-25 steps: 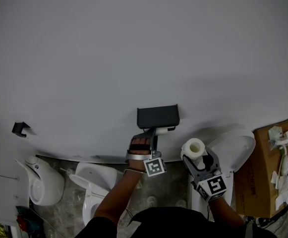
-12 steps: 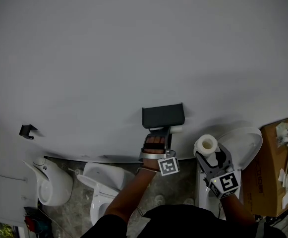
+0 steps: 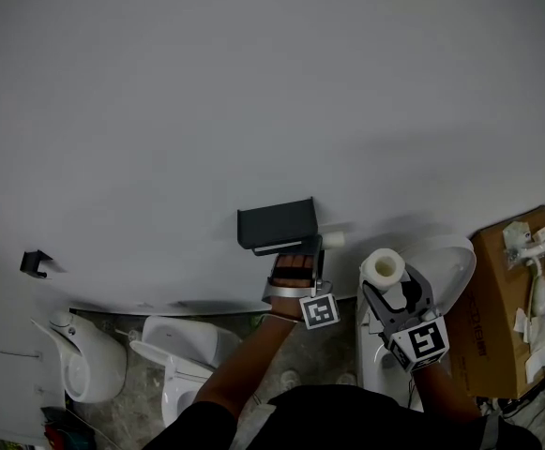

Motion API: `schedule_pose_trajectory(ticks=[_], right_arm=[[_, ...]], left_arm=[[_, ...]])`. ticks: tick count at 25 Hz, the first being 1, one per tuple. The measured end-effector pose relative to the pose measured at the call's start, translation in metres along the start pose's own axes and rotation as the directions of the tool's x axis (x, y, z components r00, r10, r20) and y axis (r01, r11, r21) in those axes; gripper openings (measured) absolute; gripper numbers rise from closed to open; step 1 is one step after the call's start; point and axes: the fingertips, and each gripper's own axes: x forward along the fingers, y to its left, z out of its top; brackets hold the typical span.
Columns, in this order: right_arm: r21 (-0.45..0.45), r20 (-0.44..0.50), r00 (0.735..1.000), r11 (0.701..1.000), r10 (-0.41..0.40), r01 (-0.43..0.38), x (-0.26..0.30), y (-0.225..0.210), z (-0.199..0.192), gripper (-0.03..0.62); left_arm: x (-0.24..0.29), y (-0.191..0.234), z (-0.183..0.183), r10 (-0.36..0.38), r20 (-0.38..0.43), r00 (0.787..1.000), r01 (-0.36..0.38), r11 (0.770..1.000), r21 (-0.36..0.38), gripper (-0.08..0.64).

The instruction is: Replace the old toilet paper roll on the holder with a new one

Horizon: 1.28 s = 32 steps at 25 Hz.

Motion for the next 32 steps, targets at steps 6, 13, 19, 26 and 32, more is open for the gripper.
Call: schedule_pose_trajectory(ticks=[6, 13, 19, 26, 32], right_arm=[[-0.004, -0.007, 1.0, 1.0, -0.027, 0.027, -0.007, -0.014, -0.002, 0.274], [-0.007, -0.008, 0.998, 0.998, -0.065, 0.065, -0.016, -0.025, -0.005, 0.275], [-0.002, -0.067, 0.99, 0.992, -0.128, 0.128, -0.019, -0.044, -0.024, 0.274], [-0.011, -0.071, 0.978, 0.981, -0.196, 0.196, -0.02, -0.065, -0.027, 0.274], [-0.042, -0.047, 0.976, 0.976, -0.214, 0.212, -0.012, -0.064, -0.024, 0.275]], left_arm=[[0.006, 0.0, 0.018, -0.002, 0.029, 1.0, 0.002, 1.0, -0.005, 0.172], [0.007, -0.002, 0.04, -0.031, 0.076, 0.997, 0.043, 0.987, -0.155, 0.172], [0.0, 0.02, 0.054, -0.021, 0.13, 0.991, 0.073, 0.908, -0.413, 0.172], [-0.028, 0.058, 0.064, 0.044, 0.25, 0.967, 0.142, 0.723, -0.676, 0.172], [-0.062, 0.097, 0.053, 0.136, 0.322, 0.937, 0.202, 0.541, -0.816, 0.172]])
